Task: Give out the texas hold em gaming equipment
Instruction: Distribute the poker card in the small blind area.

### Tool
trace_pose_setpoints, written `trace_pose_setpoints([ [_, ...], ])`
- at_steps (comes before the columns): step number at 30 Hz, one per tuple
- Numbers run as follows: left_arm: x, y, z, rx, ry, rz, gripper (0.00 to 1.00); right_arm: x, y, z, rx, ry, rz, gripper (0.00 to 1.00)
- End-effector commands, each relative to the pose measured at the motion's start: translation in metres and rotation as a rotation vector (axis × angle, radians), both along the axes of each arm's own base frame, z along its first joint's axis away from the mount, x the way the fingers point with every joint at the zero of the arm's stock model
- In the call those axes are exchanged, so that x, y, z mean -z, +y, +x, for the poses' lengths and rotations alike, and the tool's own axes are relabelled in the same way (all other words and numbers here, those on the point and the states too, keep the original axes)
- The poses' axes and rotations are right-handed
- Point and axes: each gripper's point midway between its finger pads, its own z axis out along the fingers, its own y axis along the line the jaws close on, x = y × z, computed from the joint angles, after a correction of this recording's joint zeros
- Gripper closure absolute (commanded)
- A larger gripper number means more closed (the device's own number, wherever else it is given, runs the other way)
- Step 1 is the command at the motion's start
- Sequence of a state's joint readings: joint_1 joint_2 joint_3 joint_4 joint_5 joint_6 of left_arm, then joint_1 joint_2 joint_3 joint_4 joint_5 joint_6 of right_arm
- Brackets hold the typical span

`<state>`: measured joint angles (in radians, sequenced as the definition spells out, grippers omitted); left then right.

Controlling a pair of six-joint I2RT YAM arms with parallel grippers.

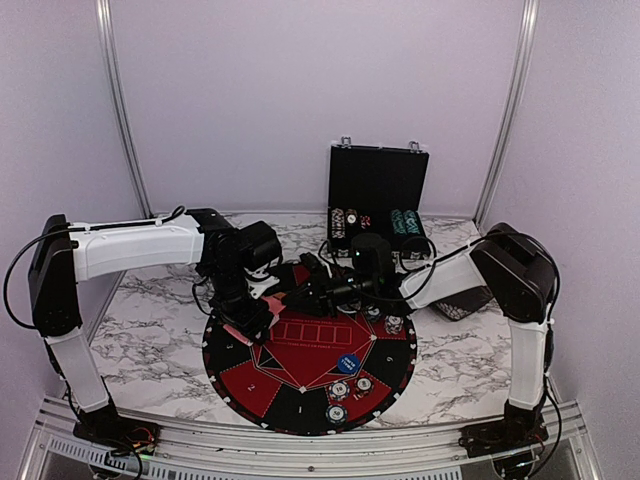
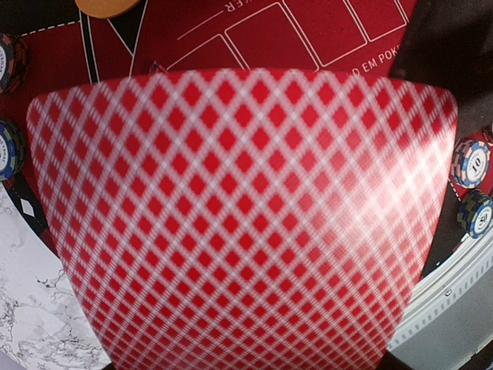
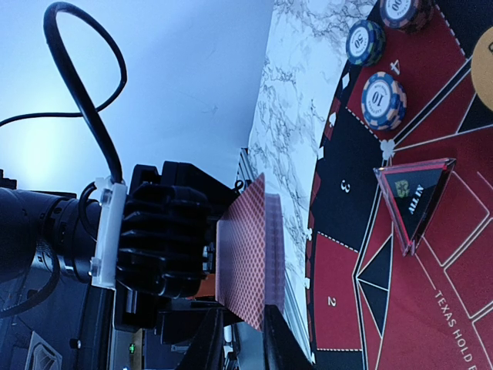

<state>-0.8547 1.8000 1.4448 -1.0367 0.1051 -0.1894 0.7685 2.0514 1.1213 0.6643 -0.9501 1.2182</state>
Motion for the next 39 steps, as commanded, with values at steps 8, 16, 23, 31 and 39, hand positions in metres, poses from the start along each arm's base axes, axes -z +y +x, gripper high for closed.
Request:
trace_pose_setpoints([
  [8,-0.024,-0.006,0.005,0.015,-0.052,-0.071,0.46,-0.009,0.008,0.001,-0.004,-0.033,0.019,0.83],
  [16,-0.025,-0.006,0.005,0.016,-0.054,-0.074,0.46,-0.008,0.013,-0.001,-0.017,-0.033,0.018,0.83],
  [23,-0.025,-0.007,0.005,0.017,-0.054,-0.077,0.46,-0.008,0.016,-0.004,-0.026,-0.031,0.018,0.83],
  [31,-0.024,-0.006,0.005,0.017,-0.052,-0.074,0.46,-0.010,0.016,-0.002,-0.020,-0.028,0.023,0.92],
  [39,-0.023,-0.004,0.005,0.012,-0.055,-0.070,0.46,-0.016,0.005,0.006,0.009,-0.029,0.031,1.00],
])
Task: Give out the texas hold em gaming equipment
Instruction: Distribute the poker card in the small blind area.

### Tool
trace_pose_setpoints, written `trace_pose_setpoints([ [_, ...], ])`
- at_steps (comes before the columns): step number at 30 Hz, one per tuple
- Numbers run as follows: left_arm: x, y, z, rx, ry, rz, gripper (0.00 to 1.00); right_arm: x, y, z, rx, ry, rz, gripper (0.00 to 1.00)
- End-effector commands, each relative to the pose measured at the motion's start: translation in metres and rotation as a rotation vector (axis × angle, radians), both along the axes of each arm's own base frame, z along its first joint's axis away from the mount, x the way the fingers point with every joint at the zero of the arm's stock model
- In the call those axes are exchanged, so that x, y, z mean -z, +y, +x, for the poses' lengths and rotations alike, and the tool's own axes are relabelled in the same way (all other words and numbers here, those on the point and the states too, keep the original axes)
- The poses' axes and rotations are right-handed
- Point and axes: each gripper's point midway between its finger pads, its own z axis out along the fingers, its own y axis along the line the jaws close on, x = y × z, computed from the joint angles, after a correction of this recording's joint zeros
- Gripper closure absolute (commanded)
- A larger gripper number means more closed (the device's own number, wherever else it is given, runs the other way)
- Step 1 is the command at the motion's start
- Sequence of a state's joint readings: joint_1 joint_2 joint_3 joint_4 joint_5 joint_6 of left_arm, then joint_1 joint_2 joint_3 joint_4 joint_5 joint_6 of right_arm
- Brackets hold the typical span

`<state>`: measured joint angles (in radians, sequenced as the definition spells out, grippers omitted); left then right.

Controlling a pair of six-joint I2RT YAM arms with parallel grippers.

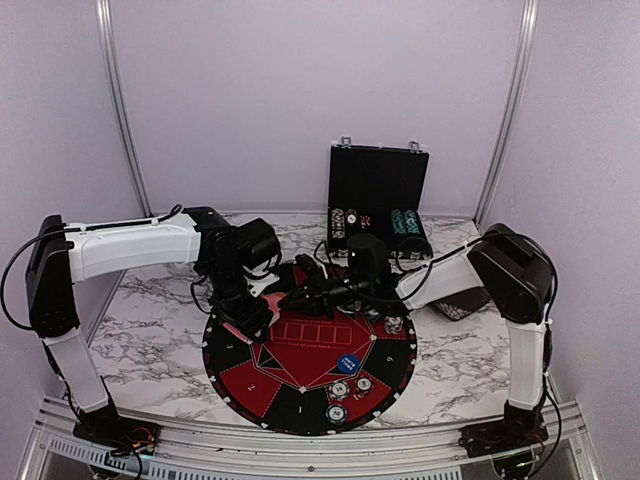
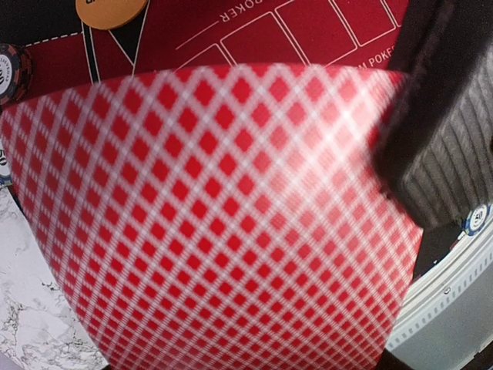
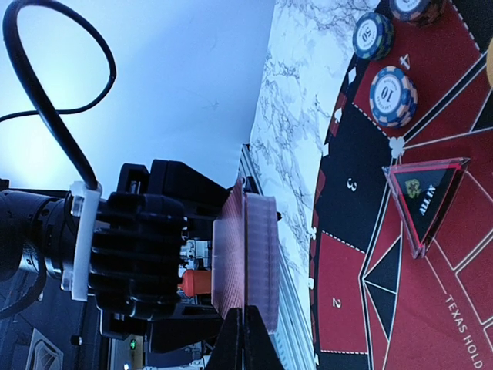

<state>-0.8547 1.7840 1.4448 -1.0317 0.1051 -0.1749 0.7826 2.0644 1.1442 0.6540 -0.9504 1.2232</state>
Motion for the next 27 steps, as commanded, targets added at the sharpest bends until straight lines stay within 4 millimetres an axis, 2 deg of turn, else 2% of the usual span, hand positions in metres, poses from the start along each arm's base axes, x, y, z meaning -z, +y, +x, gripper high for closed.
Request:
trace_pose_setpoints([
  [1,-0.017,-0.004,0.004,-0.002,-0.039,-0.055,0.46,-0.016,-0.003,0.011,0.028,-0.035,0.034,1.00],
  [27,-0.013,-0.001,0.005,-0.010,-0.048,-0.048,0.46,-0.024,-0.028,0.027,0.084,-0.033,0.056,1.00],
])
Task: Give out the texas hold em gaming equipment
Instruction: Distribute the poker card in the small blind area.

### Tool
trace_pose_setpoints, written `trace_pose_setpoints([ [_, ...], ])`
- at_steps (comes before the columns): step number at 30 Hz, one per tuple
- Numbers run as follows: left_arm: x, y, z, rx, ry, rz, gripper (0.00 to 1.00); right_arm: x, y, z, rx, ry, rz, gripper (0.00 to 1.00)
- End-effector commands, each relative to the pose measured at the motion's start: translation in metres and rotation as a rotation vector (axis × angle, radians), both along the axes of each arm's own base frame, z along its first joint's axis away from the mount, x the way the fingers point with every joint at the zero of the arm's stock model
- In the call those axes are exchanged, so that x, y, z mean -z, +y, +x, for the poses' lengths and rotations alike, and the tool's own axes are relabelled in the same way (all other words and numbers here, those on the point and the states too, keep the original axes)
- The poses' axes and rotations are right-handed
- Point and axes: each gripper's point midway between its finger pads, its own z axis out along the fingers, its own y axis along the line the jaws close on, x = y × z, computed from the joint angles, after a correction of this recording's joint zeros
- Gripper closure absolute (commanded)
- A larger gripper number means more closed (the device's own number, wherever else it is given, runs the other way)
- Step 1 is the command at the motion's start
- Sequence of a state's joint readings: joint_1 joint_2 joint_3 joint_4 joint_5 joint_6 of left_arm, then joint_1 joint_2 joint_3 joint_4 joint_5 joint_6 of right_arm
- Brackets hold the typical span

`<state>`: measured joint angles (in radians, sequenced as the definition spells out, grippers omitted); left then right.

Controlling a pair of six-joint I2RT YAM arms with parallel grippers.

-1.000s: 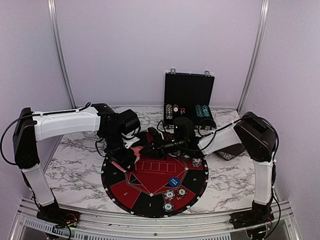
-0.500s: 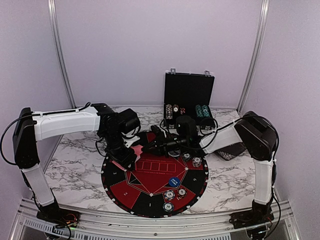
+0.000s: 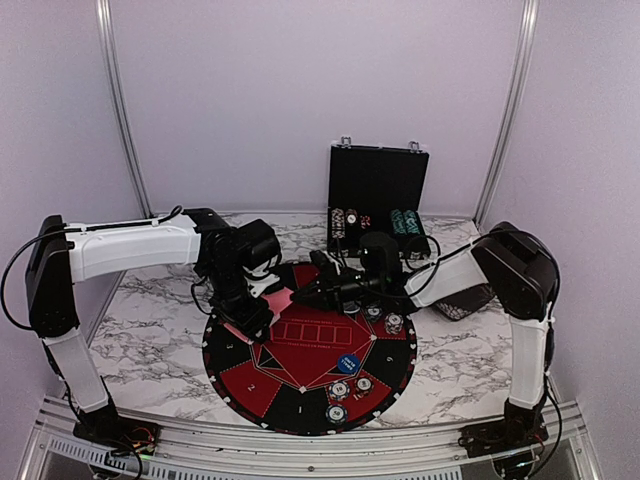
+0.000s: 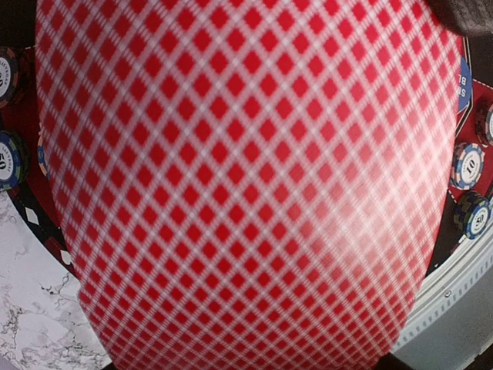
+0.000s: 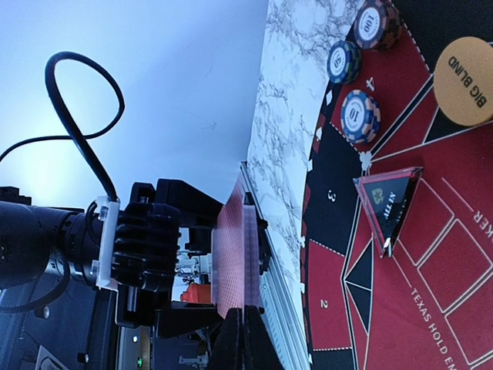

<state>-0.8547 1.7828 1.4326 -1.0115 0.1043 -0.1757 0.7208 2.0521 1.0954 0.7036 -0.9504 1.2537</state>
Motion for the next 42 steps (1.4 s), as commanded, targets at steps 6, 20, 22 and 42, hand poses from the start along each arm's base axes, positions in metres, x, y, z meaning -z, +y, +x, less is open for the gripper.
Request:
trace_pose_setpoints([
  [6,-0.014,0.002,0.003,-0.009,-0.043,-0.036,0.46,-0.032,-0.015,0.009,0.040,-0.060,0.055,1.00],
  [20,-0.013,0.003,0.002,-0.008,-0.042,-0.037,0.46,-0.042,-0.038,0.013,0.088,-0.072,0.060,1.00],
  [22,-0.014,0.003,0.002,-0.007,-0.042,-0.038,0.46,-0.043,-0.041,0.013,0.093,-0.074,0.060,1.00],
  [42,-0.013,0.001,0.004,0.011,-0.047,-0.042,0.46,-0.038,-0.086,0.002,0.189,-0.053,0.032,1.00],
])
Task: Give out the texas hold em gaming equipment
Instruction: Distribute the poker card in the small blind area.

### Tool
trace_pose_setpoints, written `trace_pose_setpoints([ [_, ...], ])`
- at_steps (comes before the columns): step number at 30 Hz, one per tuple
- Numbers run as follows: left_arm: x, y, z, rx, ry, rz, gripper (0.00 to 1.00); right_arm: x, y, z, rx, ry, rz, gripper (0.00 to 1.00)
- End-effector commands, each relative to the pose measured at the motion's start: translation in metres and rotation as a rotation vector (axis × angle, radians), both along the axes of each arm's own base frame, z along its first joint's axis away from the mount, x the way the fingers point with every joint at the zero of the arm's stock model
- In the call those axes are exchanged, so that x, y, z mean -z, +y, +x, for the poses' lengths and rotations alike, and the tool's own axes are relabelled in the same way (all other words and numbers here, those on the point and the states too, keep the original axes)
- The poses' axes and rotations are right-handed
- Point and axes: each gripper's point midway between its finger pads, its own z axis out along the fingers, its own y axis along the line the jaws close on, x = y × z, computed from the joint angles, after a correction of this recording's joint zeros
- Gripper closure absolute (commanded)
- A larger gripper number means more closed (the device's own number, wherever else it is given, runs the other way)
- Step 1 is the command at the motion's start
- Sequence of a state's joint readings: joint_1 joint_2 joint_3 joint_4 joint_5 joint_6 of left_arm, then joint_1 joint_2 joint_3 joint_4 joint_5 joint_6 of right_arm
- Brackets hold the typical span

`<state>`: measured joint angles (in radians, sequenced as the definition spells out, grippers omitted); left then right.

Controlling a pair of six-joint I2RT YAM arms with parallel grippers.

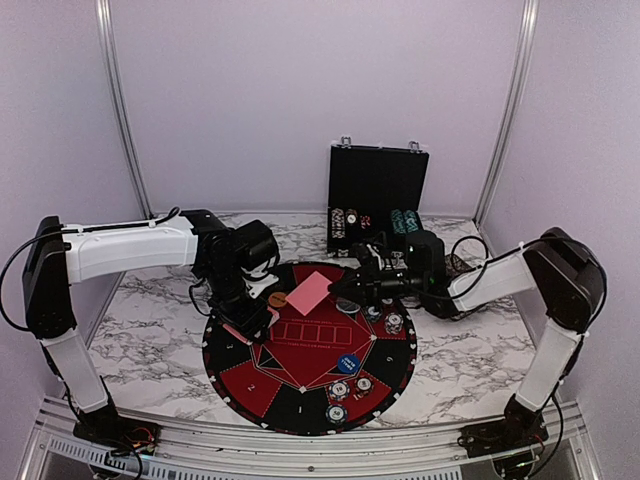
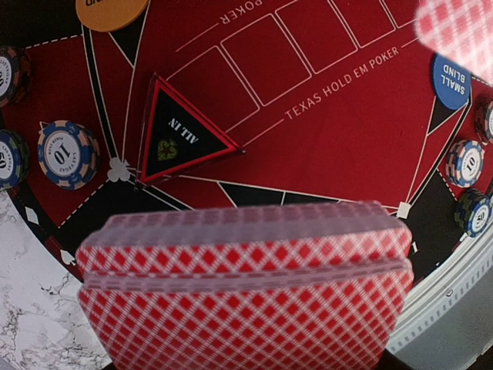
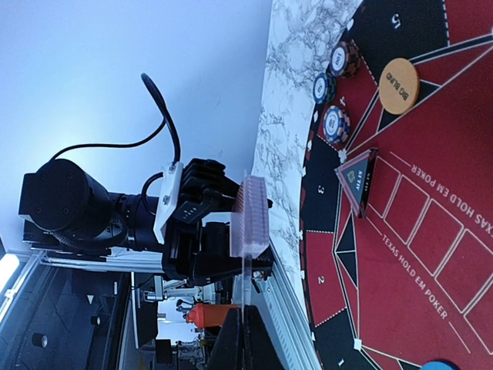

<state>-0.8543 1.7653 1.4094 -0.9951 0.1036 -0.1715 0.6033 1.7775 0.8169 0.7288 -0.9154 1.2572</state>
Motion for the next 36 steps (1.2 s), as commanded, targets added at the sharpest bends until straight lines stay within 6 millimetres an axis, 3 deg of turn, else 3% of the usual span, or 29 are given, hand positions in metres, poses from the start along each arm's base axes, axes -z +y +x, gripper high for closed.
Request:
trace_pose_setpoints([
  [1,-0.014,-0.001,0.006,0.007,-0.039,-0.034,0.46,-0.012,-0.014,0.001,0.042,-0.035,0.021,1.00],
  [18,-0.011,-0.002,0.006,0.025,-0.033,-0.031,0.47,0.016,-0.076,-0.040,0.146,0.029,-0.068,1.00],
  [30,-0.011,-0.005,0.008,0.037,-0.031,-0.037,0.47,0.056,-0.122,-0.084,0.237,0.129,-0.180,1.00],
  [36,-0.011,-0.006,0.009,0.036,-0.027,-0.040,0.47,0.070,-0.141,-0.092,0.322,0.175,-0.177,1.00],
])
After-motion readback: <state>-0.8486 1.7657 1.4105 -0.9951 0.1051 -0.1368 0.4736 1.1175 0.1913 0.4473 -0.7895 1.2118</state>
